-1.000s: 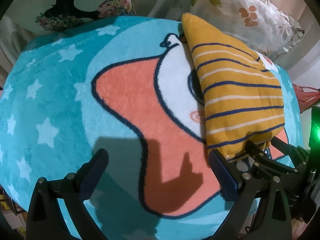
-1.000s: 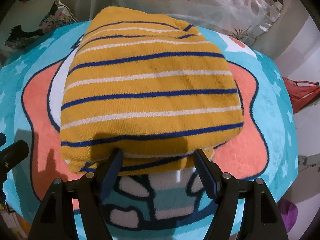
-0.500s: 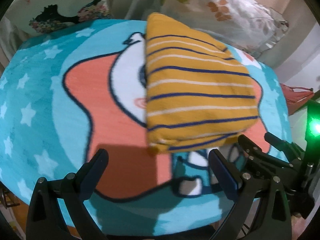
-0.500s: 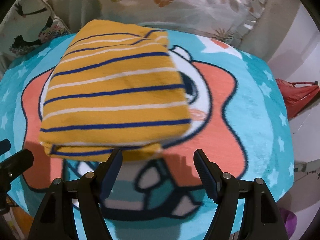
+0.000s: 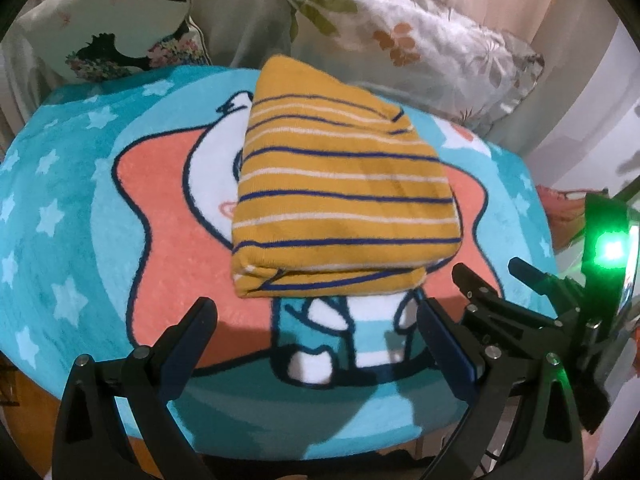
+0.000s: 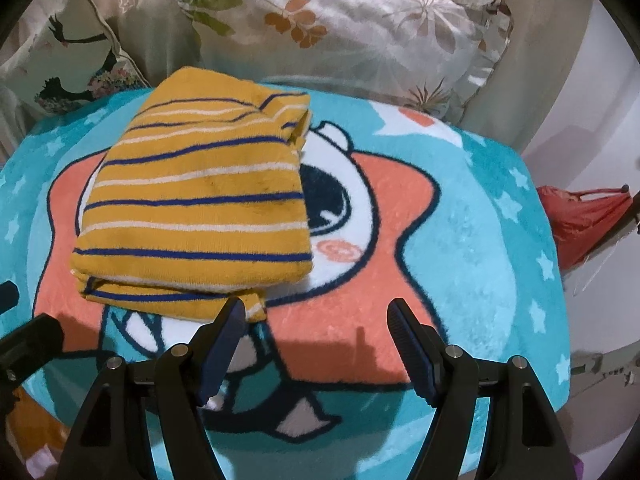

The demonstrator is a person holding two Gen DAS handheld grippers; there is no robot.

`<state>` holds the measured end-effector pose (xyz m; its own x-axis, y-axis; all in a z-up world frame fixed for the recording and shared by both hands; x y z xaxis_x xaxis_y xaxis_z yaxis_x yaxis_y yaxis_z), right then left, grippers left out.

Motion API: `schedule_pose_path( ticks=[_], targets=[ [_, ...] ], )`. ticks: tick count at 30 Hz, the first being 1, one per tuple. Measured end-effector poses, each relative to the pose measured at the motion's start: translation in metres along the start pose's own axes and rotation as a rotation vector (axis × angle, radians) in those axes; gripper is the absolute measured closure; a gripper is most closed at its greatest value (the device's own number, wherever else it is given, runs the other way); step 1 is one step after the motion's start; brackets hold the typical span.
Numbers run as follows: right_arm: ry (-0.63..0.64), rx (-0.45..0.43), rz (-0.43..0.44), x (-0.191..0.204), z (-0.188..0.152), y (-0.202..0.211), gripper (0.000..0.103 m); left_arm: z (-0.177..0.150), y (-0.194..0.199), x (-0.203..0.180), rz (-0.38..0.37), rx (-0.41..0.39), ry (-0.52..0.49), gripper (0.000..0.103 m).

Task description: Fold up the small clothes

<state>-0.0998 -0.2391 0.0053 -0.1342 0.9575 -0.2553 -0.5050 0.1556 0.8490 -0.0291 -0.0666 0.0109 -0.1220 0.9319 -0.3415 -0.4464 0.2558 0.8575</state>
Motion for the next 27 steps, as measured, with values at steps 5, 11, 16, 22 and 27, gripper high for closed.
schedule_pose_path(
  ticks=[5, 11, 16, 22, 27],
  targets=[
    [0.047, -0.052, -0.025, 0.005, 0.004, 0.008, 0.025, -0.001, 0.004, -0.003, -0.007, -0.017, 0.011, 0.003],
    [0.075, -0.089, -0.038, 0.005, 0.006, 0.012, 0.025, -0.002, 0.002, -0.005, -0.029, -0.006, 0.026, 0.003],
    [0.062, -0.093, -0.036, -0.002, 0.004, 0.01, 0.025, -0.004, -0.007, -0.011, -0.014, 0.021, 0.02, 0.003],
    [0.037, -0.073, -0.016, -0.01, 0.001, 0.004, 0.025, -0.004, -0.011, -0.014, -0.015, 0.029, 0.01, 0.003],
    [0.009, -0.049, 0.006, -0.015, -0.002, -0.004, 0.025, -0.002, -0.016, -0.005, 0.017, 0.041, 0.047, 0.003]
  ],
)
Point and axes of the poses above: each gripper's, at about its wrist camera, not at the fingertips, and y roughly against the way its jaws point, x to its left, z to its top, the point moved 1 cm from there along -y, roughly the way its jaws point, and after that the axes turned 14 degrees about y, right-handed, at the moved point
